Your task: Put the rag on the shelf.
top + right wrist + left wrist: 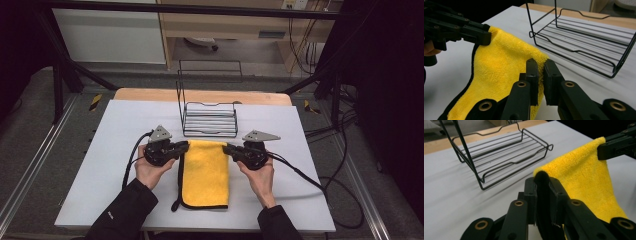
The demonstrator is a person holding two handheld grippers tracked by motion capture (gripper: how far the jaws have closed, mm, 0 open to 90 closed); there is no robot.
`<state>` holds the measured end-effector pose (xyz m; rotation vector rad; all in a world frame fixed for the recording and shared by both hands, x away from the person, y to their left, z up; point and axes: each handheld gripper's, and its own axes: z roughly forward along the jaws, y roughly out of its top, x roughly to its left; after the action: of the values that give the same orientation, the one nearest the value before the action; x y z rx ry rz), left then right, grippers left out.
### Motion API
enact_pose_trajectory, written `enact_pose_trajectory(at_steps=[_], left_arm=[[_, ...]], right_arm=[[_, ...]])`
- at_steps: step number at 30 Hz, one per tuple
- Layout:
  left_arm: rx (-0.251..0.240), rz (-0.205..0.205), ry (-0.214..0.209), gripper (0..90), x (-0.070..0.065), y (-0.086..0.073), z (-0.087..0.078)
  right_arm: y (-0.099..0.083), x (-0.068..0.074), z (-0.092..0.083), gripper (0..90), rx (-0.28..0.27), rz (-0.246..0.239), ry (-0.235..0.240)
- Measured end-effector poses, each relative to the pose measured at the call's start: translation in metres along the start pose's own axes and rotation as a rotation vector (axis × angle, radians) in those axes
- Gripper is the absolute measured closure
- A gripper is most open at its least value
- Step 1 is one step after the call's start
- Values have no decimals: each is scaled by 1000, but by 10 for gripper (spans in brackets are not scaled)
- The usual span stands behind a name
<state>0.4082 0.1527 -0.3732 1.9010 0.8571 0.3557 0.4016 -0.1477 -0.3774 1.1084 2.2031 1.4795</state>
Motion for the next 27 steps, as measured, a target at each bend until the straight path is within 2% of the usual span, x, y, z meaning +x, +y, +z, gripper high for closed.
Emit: enact_pose_trajectory(at_steps=[8, 16, 25, 27], left_arm=[[-69, 15, -2, 784, -10, 12, -16], [-111, 29, 2, 784, -15, 21, -25], [-175, 42, 7, 784, -21, 37, -35], [-187, 50, 12, 784, -22, 42, -36]], right_arm=[[13, 9, -17, 842, -62, -38, -6], [24, 17, -30, 844, -105, -73, -17], [37, 25, -44, 844, -159, -114, -43], [45, 25, -48, 844, -174, -131, -63]])
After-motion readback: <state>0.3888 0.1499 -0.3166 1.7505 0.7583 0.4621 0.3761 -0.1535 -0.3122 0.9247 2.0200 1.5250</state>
